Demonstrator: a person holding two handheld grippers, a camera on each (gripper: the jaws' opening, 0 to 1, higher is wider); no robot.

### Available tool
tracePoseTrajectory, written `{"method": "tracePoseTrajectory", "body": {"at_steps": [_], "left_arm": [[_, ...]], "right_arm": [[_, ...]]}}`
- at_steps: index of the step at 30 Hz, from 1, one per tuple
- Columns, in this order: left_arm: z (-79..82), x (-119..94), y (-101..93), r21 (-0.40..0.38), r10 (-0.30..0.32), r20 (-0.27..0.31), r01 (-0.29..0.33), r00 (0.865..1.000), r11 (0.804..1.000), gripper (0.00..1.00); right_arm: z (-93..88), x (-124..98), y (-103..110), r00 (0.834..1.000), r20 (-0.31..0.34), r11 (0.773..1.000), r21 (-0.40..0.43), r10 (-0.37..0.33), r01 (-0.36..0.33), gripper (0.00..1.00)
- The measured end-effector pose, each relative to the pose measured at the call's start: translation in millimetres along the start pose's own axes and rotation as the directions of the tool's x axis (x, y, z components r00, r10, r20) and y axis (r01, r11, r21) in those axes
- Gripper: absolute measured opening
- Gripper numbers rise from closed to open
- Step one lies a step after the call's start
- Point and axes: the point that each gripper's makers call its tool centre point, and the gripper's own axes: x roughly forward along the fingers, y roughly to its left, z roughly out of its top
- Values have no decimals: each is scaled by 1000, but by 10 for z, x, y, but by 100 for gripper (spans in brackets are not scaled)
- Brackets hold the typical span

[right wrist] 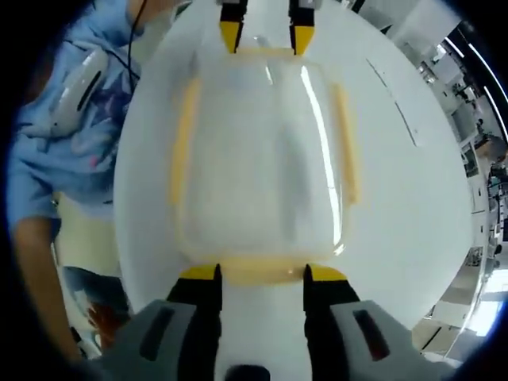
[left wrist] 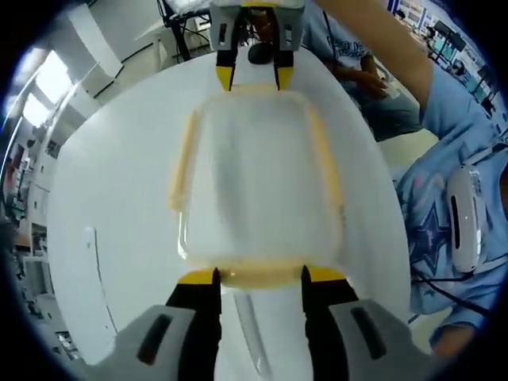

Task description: Snap each plastic latch of the storage box into its locked position after aligning the lid with the box until every specified latch is closed and the lid sits flush.

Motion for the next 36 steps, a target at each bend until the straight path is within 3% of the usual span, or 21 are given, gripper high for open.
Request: {"method": "tracePoseTrajectory", "body": {"at_steps": [20,36], "left_arm": [[-258,-294,-98,-37,4,26,-3,1000,999,39],[-640,-533,-165,-84,1,83,6,997,996,39]], "right_arm": [[401,-152,-2,1000,24,998,-57,5,-4,39],[847,-192,-37,997,80,994,-108,17,-8,39]]}}
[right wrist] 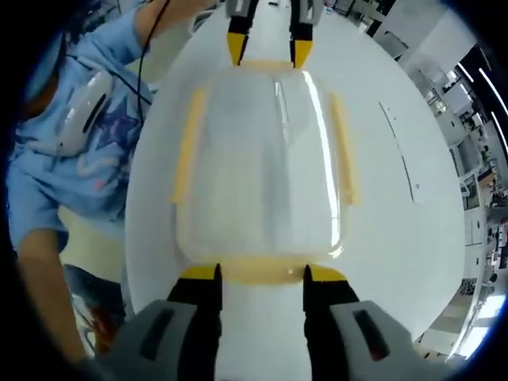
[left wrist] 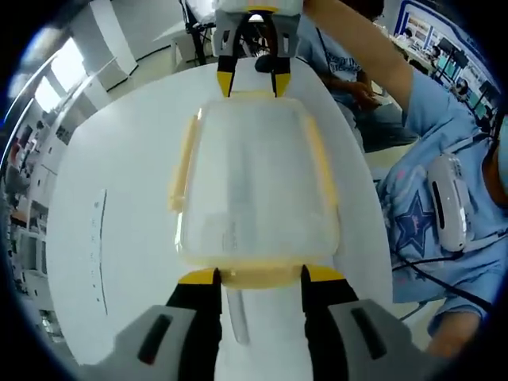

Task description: Snap each plastic latch of the storage box into its locked position after aligning the lid with the box until every specified latch is closed and the lid sits flush.

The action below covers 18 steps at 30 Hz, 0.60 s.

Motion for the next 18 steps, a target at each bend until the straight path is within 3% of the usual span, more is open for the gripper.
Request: {"method": "tracePoseTrajectory", "body": {"at_steps": [18], "left_arm": [[-435,-209,-70,-47,8,60,-5,998,999,39]], "right_arm": [[476,124,2,997,79,999,-41,-1,4,39]]}}
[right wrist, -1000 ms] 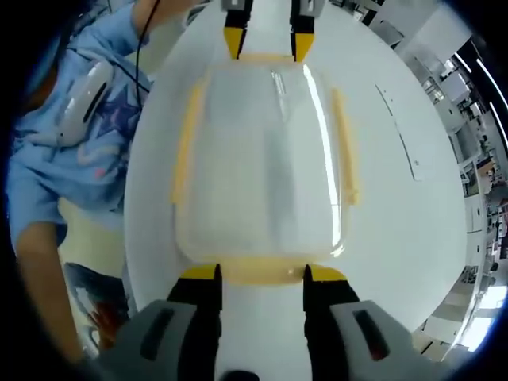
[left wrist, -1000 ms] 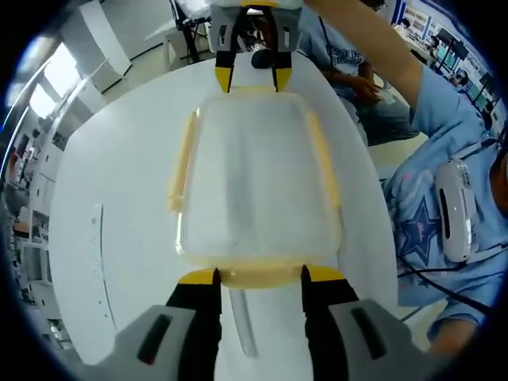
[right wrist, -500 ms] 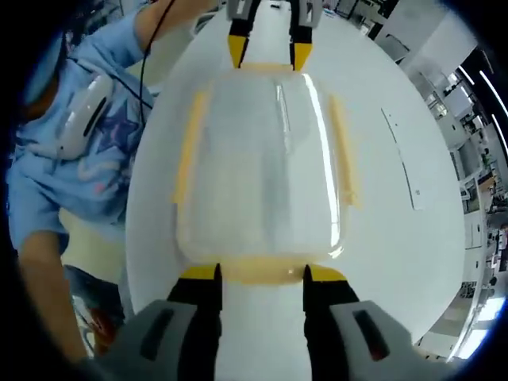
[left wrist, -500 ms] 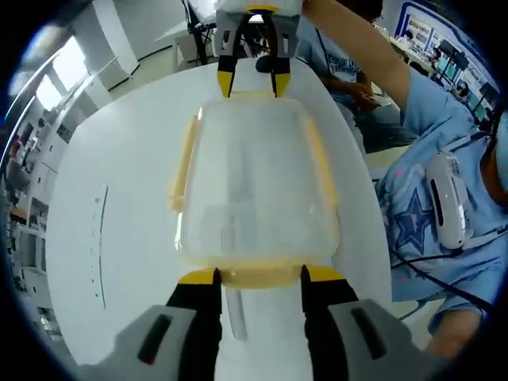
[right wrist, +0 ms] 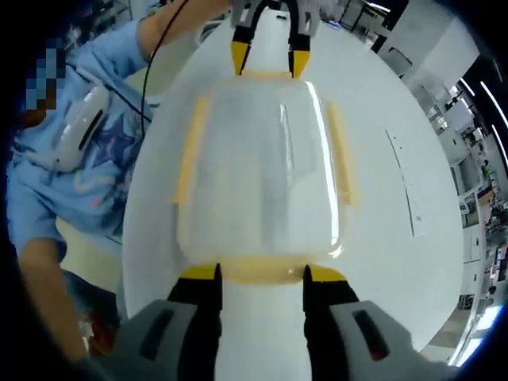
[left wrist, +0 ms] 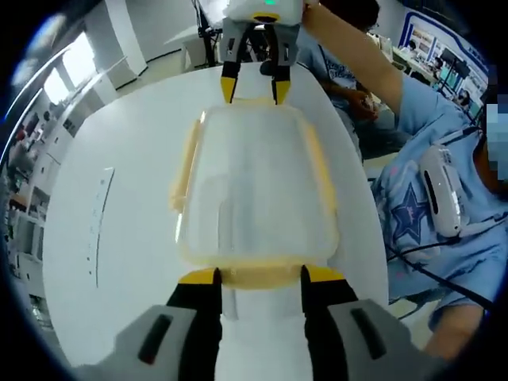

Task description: Snap each plastic latch of the storage box into its locked position after aligning the lid with the box until every specified latch is closed and the lid sits flush.

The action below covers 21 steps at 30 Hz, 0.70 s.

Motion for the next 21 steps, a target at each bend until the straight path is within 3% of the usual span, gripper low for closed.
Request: {"method": "tracePoseTrajectory", "body": {"at_steps": [5,21], "left_arm": [[-147,-32,-56,-11,-7,7,7,1000,1000,39],[-494,-197,-114,-69,5,24,-3,1000,998,39]], "right_arm": [[133,96,37,999,44,1000,-7,8,-7,39],[493,267,1,996,81,998,-53,27,-23,39]]}}
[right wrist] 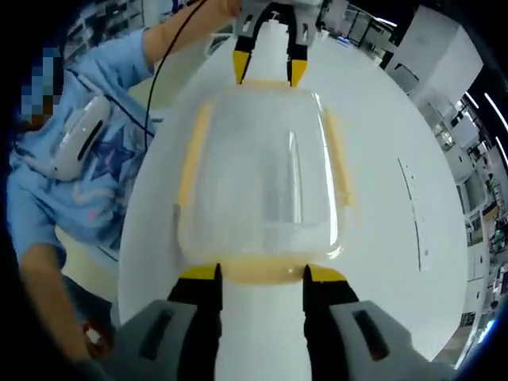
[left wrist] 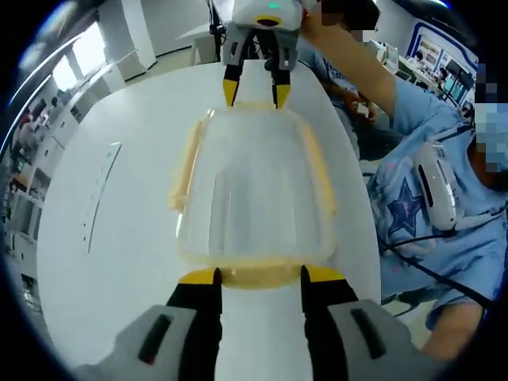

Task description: Snap each plastic latch of the storage box into its locked position after aligning the lid with the box until every specified latch is closed and the lid sits flush.

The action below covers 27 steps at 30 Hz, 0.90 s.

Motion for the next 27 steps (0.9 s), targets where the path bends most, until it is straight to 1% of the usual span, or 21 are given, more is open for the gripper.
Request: {"method": "tracePoseTrajectory", "body": {"at_steps": [6,9,12,16,23,27], "left_arm": [[-129,-7,-11,-16,7,8,-7,1000,1000,39],[-171,-11,-19,-28,5,19,-4,1000,1000,39],[-200,10,-31,-34,4,30,-3,1000,999,39],[-223,14,-28,-36,5,27,-4,1000,999,39],[-284,8,23,-47,4,31,-2,1000,999,39],[-307,25,39,-55,-8,31,10,999,998,39]], "right_arm": [[112,62,-7,1000,14,1000,-8,3,-3,39],[134,79,-3,1000,17,1000,-10,9,-9,39],[146,94,-2,1000,18,1000,-12,11,-11,39],[175,112,-15,1000,12,1000,-14,10,-10,39],[208,162,-46,1000,9,1000,-9,10,-10,39],[218,172,-56,1000,8,1000,-6,14,-14,39]]}}
